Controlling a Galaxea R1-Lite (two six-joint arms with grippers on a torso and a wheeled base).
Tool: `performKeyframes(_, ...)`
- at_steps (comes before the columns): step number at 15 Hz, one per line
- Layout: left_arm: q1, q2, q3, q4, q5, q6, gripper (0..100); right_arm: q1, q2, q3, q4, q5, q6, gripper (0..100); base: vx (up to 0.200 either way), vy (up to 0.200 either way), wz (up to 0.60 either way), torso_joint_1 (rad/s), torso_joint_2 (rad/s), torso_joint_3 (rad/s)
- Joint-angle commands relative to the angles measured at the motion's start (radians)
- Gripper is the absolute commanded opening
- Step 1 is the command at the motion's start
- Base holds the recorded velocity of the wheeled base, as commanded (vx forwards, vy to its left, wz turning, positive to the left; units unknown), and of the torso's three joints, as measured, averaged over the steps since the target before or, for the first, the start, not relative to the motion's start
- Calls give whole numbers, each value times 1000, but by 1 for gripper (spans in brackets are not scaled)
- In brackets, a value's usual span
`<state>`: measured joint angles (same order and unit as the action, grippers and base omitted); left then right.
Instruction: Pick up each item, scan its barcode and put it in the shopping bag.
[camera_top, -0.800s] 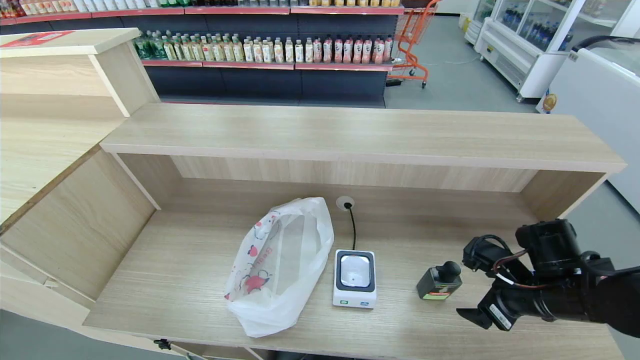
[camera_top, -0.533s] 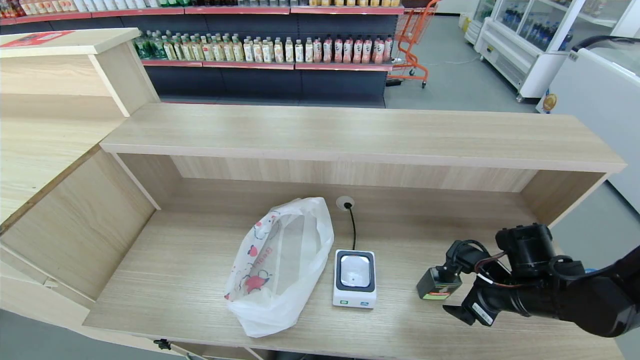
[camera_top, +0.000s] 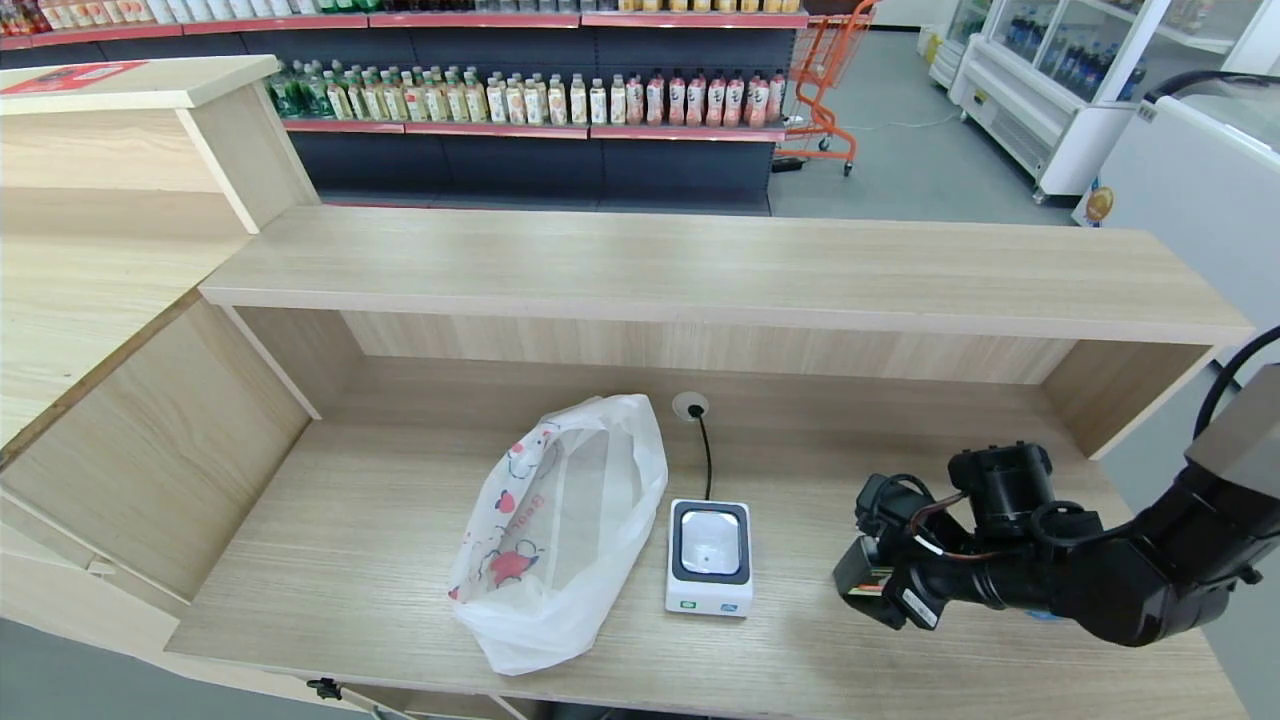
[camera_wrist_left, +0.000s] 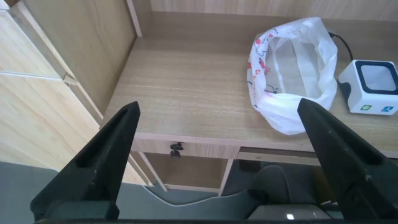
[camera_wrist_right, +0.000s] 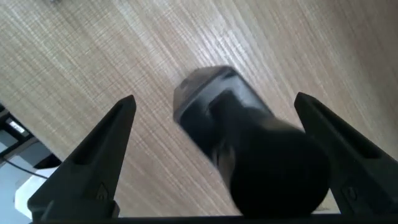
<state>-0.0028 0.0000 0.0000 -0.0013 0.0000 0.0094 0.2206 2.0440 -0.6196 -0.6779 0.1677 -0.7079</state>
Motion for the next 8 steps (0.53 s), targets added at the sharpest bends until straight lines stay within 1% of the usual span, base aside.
performKeyframes(1,0,2,0,0,0,0,100,0,44,-35,-6,3,-1,100,0,0,0,0,0,0)
performKeyframes(2,1,2,0,0,0,0,100,2,45,-37,-12,16,-1,100,0,0,0,0,0,0)
performKeyframes(3,0,2,0,0,0,0,100,2,48,-37,-14,42,-1,0,0,0,0,0,0,0)
performKeyframes(6,1,2,0,0,0,0,100,16,44,-29,-15,52,2,0,0,0,0,0,0,0)
performKeyframes(8,0,2,0,0,0,0,100,14,-4,-9,-14,53,8,0,0,0,0,0,0,0)
